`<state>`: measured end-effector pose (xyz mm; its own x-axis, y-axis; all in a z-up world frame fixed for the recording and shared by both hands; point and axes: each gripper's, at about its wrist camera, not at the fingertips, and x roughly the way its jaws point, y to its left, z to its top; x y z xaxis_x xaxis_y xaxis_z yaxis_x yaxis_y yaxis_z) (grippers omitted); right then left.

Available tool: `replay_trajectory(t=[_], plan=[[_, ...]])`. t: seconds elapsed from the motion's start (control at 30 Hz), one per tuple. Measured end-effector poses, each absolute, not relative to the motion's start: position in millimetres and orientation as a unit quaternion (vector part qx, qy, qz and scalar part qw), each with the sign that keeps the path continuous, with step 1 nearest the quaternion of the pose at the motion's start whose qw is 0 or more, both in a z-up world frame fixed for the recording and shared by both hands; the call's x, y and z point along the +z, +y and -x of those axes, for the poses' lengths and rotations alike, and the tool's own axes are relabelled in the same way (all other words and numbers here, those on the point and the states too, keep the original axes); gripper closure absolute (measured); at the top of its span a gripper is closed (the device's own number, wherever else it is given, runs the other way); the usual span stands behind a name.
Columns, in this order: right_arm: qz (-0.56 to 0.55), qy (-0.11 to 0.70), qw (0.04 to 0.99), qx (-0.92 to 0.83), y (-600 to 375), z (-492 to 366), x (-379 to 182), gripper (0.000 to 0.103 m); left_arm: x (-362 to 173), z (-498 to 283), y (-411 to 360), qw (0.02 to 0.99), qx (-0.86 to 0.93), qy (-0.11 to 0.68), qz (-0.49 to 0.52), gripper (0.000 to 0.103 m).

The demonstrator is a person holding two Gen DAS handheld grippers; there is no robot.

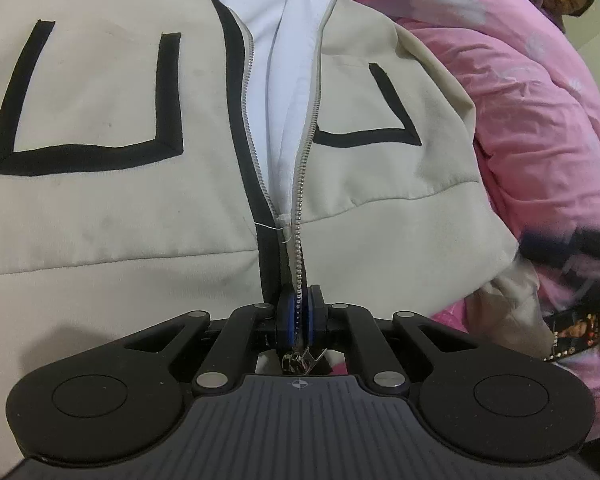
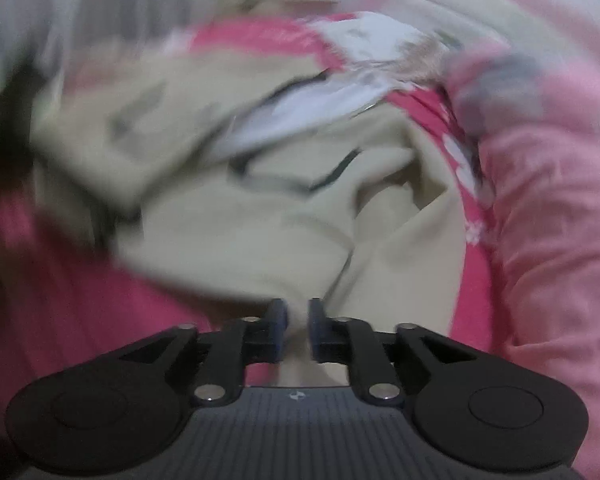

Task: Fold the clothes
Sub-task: 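Pull the zipper pull up toward the collar with the left gripper while the right gripper holds the zipper end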

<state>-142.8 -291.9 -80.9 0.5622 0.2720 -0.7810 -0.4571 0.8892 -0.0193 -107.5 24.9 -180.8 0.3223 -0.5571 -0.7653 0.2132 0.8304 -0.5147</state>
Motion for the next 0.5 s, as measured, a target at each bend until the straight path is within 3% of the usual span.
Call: replay_trajectory(t=[0.2, 0.5], plan=[[-0.064, 0.451, 0.869, 0.191, -302, -6, -39, 0.061, -176, 112, 21, 0.803, -0.256, 0.522, 0.131, 0.098], [-0.219, 0.478, 0.846, 0.089, -294, -209, -102, 0.061, -186, 115, 26, 0.795, -0.290, 0.512, 0.144, 0.099]])
